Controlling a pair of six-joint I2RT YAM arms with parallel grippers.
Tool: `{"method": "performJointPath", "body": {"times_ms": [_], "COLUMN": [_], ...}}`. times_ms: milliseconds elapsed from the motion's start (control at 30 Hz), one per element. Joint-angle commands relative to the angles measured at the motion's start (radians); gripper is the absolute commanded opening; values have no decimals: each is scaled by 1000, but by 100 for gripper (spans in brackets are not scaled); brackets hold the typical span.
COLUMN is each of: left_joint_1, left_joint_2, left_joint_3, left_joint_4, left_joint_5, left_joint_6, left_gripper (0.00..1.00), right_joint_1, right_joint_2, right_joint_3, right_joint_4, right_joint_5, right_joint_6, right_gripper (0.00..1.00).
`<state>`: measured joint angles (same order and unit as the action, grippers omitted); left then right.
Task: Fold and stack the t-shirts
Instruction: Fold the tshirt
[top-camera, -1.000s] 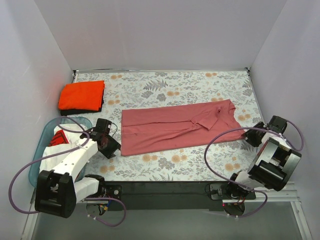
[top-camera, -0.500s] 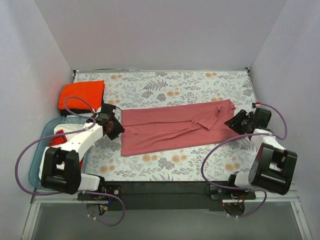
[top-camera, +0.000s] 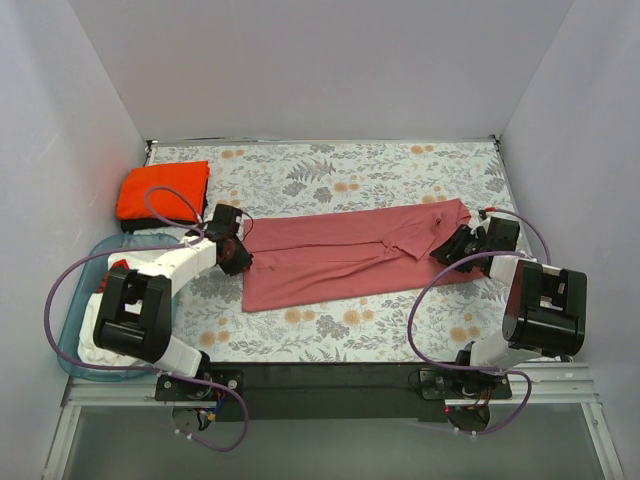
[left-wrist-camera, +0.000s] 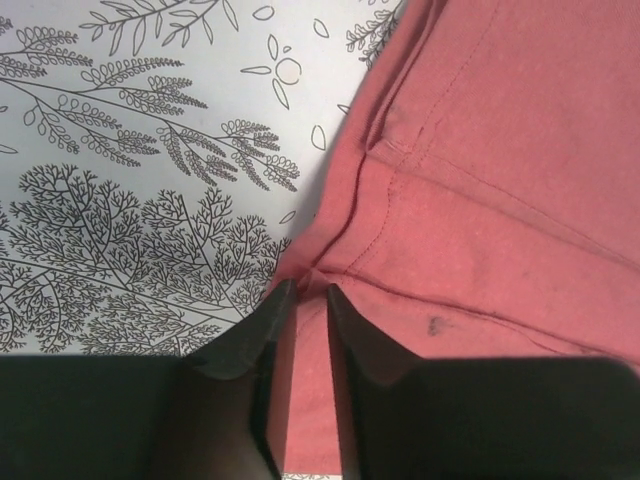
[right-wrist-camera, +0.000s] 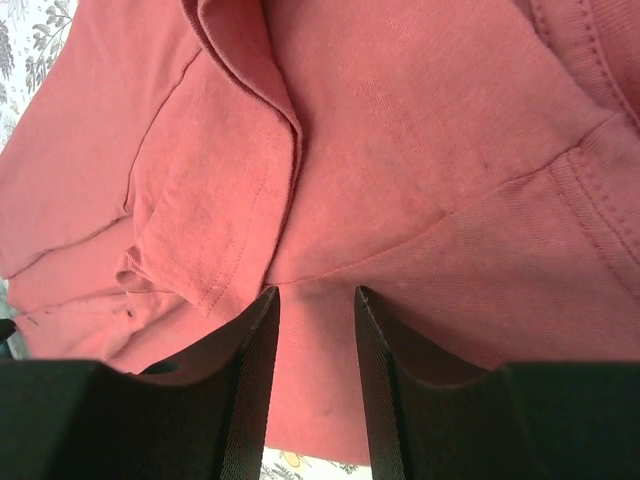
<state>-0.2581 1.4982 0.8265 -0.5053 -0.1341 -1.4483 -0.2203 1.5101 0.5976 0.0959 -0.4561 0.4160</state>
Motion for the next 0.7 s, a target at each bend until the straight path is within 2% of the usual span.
{"method": "performJointPath", "body": {"times_ms": [0,100,400,600,667], "left_joint_1": [-6,-6,13,16,16], "left_joint_2": [-6,-1,-7,19,25], "left_joint_3": [-4,-21,10,31,30], "left_joint_4": [14,5,-108,-101,-81], "left_joint_5": [-41,-71,-237,-207,-159], "left_joint_6": [-1,-27,-102,-92,-64], "left_gripper": [15,0,0,0,11], "right_joint_1": [-2,-7,-62,-63,-60], "right_joint_2": [25,44,58,56,52], "right_joint_3": [-24,-33,-58,-42,-29], "right_joint_4": [31,30,2,-5,-7], "right_joint_5": [60,80,128,105,67], "right_joint_6": [-5,3,6,-9,-9], "right_gripper": [43,43,43,43,43]}}
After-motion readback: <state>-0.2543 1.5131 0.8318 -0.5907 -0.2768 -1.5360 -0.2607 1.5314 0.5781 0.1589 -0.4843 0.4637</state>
